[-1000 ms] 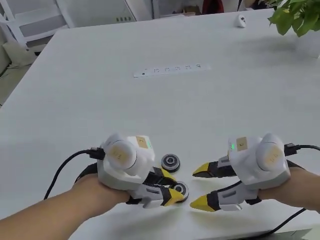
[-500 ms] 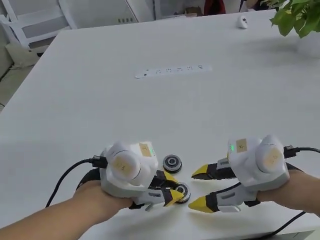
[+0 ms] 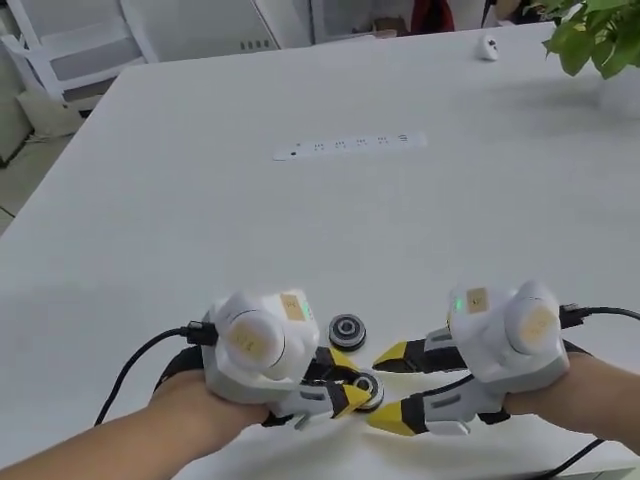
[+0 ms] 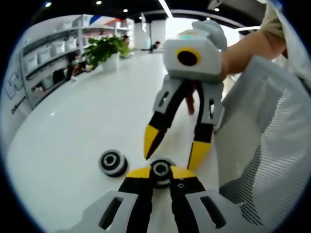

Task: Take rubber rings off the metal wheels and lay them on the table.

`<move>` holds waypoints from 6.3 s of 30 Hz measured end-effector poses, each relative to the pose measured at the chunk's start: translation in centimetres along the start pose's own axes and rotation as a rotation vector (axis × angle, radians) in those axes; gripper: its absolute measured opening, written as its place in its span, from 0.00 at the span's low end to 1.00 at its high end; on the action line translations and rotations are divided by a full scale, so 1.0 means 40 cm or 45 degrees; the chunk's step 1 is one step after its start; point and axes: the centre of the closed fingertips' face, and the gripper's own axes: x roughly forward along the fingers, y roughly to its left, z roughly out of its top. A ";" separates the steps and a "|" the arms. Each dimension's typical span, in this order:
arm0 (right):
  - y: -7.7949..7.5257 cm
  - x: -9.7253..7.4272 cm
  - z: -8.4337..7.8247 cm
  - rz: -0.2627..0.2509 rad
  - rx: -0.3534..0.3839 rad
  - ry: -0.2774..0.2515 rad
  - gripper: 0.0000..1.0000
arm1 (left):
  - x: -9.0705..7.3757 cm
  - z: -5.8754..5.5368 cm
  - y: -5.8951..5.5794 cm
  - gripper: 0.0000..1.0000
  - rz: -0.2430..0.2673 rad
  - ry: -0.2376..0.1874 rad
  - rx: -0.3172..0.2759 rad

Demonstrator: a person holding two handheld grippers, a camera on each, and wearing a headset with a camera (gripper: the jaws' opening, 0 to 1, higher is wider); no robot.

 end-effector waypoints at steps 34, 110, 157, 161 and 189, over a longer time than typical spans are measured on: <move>-0.013 -0.001 -0.015 -0.062 -0.020 -0.022 0.20 | -0.002 0.001 0.001 0.13 0.024 -0.029 -0.022; -0.044 -0.045 -0.004 -0.096 0.603 -0.158 0.00 | 0.002 -0.001 0.006 0.12 0.096 0.001 0.003; -0.009 -0.034 0.027 -0.014 0.599 -0.201 0.00 | 0.002 -0.003 0.002 0.12 0.111 -0.001 -0.006; -0.018 -0.039 0.026 -0.027 0.607 -0.212 0.00 | 0.002 -0.002 0.002 0.13 0.111 -0.004 -0.001; -0.038 -0.054 0.036 -0.041 0.636 -0.262 0.00 | -0.063 0.035 -0.007 0.26 0.064 -0.080 -0.065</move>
